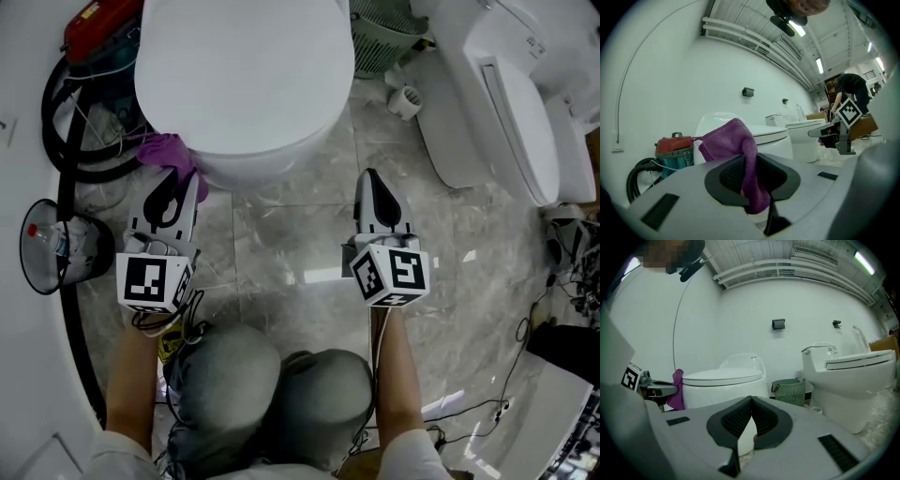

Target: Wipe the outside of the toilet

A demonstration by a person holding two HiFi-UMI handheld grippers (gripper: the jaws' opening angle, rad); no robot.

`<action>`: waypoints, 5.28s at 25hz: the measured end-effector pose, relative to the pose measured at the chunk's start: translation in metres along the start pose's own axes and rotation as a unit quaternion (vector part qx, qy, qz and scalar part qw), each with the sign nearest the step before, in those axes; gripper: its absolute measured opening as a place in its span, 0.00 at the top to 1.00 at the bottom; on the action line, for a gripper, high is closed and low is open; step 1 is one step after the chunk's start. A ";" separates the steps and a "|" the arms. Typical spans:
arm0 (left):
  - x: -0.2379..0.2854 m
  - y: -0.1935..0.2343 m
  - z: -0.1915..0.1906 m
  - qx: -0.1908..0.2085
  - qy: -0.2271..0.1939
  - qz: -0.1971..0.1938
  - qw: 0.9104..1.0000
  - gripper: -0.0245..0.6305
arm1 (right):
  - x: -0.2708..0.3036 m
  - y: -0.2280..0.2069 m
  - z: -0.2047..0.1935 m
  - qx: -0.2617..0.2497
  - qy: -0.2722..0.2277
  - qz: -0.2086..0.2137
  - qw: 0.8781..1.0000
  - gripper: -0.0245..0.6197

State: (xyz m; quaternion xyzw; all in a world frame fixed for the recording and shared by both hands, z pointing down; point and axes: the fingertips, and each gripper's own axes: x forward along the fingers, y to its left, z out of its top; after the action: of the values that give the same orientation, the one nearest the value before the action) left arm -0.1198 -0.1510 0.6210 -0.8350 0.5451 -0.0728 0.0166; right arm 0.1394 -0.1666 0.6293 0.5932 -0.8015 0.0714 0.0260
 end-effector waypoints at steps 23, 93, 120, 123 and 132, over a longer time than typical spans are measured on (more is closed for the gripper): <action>0.067 -0.160 -0.007 0.052 0.013 -0.170 0.984 0.83 | -0.025 0.002 0.003 -0.026 0.008 0.021 0.999 0.95; 0.060 -0.162 -0.084 0.033 0.017 -0.235 0.971 0.83 | -0.032 0.015 -0.043 -0.053 0.030 0.020 0.998 0.95; -0.032 0.148 -0.192 -0.134 0.101 0.166 0.972 0.83 | -0.021 0.040 -0.058 -0.064 0.036 0.039 0.997 0.95; -0.010 0.133 -0.193 -0.147 0.092 0.163 0.971 0.83 | -0.024 0.037 -0.060 -0.064 0.038 0.035 0.997 0.95; 0.036 0.038 -0.203 -0.151 0.105 0.088 0.979 0.83 | -0.034 0.023 -0.068 -0.065 0.045 0.022 0.997 0.95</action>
State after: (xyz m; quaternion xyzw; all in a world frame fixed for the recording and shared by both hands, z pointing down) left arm -0.1689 -0.1890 0.8215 -0.7641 0.6202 -0.0751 -0.1605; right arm 0.1242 -0.1181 0.6902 0.5690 -0.8151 0.0463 0.0989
